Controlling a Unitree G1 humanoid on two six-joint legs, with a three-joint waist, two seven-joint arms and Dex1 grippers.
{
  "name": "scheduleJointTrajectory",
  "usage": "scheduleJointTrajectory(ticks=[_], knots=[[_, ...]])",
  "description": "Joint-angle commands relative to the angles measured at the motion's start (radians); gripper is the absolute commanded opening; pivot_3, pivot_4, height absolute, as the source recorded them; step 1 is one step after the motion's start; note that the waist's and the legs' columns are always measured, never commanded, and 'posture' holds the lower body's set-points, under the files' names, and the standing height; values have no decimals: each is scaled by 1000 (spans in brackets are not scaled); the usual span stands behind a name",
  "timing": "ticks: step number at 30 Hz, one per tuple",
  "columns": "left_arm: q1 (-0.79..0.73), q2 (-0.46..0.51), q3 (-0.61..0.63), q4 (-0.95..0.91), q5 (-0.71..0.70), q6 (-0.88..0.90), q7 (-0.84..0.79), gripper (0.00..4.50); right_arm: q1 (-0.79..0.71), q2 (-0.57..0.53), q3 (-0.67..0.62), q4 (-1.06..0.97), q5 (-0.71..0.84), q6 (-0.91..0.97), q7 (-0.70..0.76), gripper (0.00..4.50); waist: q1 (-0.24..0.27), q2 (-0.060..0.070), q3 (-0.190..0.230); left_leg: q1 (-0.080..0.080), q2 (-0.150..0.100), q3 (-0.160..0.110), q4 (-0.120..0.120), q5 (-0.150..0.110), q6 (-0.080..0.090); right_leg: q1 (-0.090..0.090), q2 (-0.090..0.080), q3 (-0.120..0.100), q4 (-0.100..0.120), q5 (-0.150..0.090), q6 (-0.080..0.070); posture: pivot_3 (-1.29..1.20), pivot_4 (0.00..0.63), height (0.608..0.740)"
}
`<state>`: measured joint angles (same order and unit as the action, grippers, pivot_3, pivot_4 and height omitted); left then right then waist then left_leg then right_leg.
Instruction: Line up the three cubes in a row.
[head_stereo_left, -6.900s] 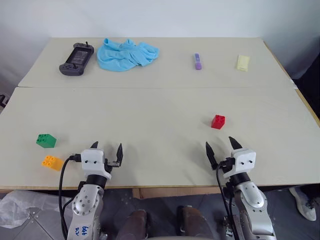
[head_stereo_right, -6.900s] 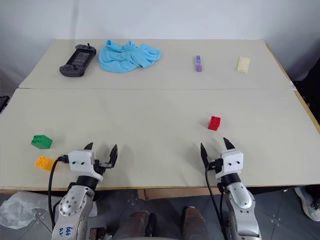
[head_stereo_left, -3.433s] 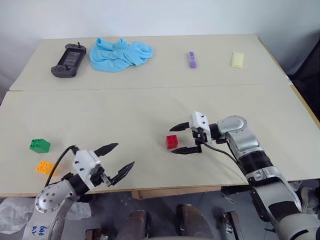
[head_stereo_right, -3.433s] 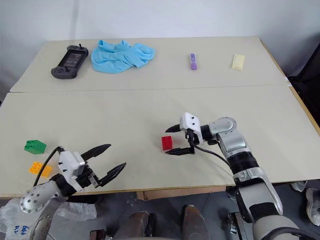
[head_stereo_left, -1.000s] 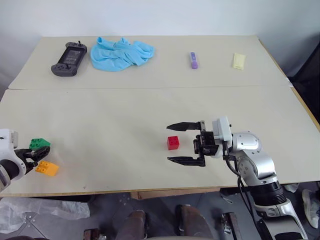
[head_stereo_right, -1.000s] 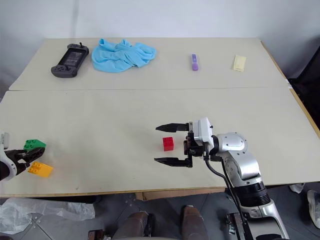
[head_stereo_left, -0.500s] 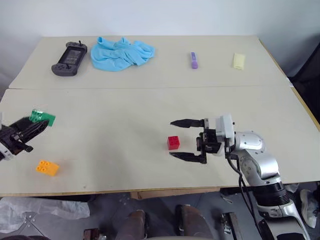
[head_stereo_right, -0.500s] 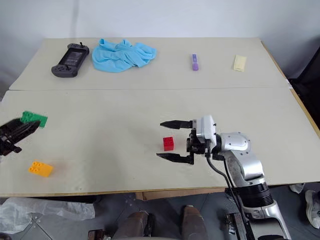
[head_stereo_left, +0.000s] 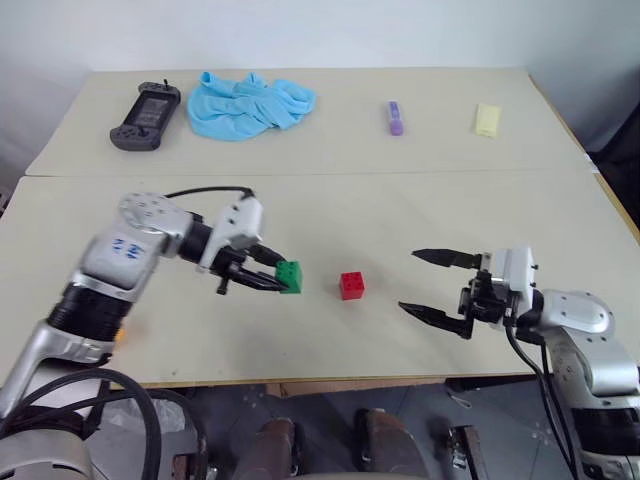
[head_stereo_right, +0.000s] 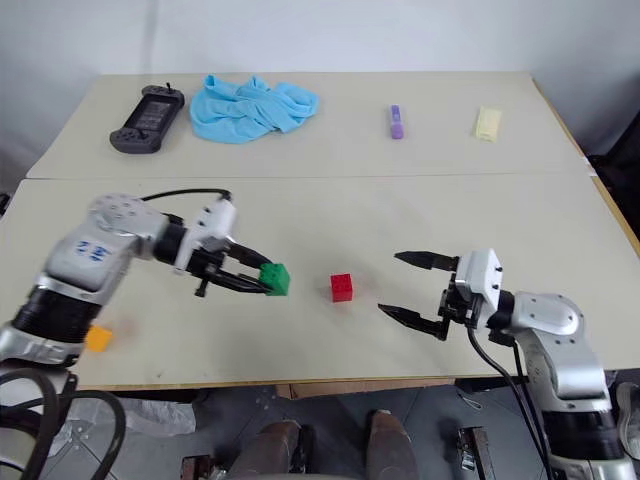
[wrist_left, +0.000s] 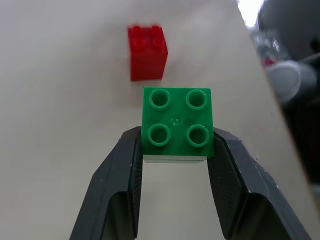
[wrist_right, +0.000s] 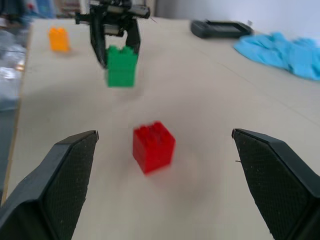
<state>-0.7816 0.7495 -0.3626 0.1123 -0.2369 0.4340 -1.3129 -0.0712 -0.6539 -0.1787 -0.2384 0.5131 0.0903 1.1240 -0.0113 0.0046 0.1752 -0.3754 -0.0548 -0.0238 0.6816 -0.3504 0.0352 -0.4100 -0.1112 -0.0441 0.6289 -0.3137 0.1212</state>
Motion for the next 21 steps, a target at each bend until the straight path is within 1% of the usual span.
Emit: scheduleJointTrajectory(ticks=[1, 3, 5, 8, 14, 16, 17, 20, 21], knots=[[-10, -25, -14, 45, 78, -43, 44, 1479, 50, -11, -49, -91, 22, 8, -43, 4500, 4, -1, 1, 0, 1, 0, 1, 0, 0, 0, 0, 0, 0, 0, 0, 0, 150, 740], [-21, -62, -35, 78, 107, -52, 47, 1479, 110, -18, -63, -133, 22, 14, -53, 4500, 13, -1, 1, 0, 1, 0, 2, 1, -1, 1, 0, 0, 0, 0, 1, 0, 150, 740], [-29, -76, -43, 98, 133, -67, 43, 1479, 142, -24, -72, -158, 26, 19, -60, 4500, 20, -2, 1, 0, 1, 0, 3, 2, -1, 2, 0, 0, -1, 1, 2, 0, 150, 740], [-29, -80, -32, 106, 146, -63, 37, 1479, 151, -30, -79, -163, 29, 23, -68, 4500, 29, -2, 1, 0, 0, 0, 4, 3, 0, 3, -1, 1, -1, 3, 5, 0, 150, 740], [-13, -86, -25, 81, 161, -40, 57, 1479, 136, -24, -57, -150, 20, 14, -72, 4500, 35, -2, 1, 1, 0, 0, 4, 3, 0, 4, -2, 4, -1, 3, 5, 0, 150, 740], [-6, -78, -25, 67, 161, -37, 48, 2232, 122, -17, -45, -141, 15, 8, -73, 4500, 35, -2, 1, 1, 0, 0, 5, 3, 0, 4, -2, 4, -1, 3, 5, 0, 150, 740], [-4, -76, -24, 64, 162, -35, 47, 2468, 117, -14, -41, -137, 14, 5, -74, 4500, 34, -2, 1, 1, 0, 0, 5, 3, 0, 4, -2, 4, -1, 3, 5, 0, 150, 740], [-25, -84, 28, 61, 140, -6, 69, 3407, 96, -1, -17, -121, 13, -3, -71, 4500, 35, -2, 1, 1, 0, 0, 4, 3, 0, 4, -2, 4, -1, 3, 5, 0, 150, 740], [-31, -85, 40, 60, 133, 5, 71, 3781, 90, 1, -11, -117, 12, -5, -69, 4500, 35, -2, 1, 1, 0, 0, 5, 3, 0, 4, -2, 4, -1, 3, 5, 0, 150, 740]])
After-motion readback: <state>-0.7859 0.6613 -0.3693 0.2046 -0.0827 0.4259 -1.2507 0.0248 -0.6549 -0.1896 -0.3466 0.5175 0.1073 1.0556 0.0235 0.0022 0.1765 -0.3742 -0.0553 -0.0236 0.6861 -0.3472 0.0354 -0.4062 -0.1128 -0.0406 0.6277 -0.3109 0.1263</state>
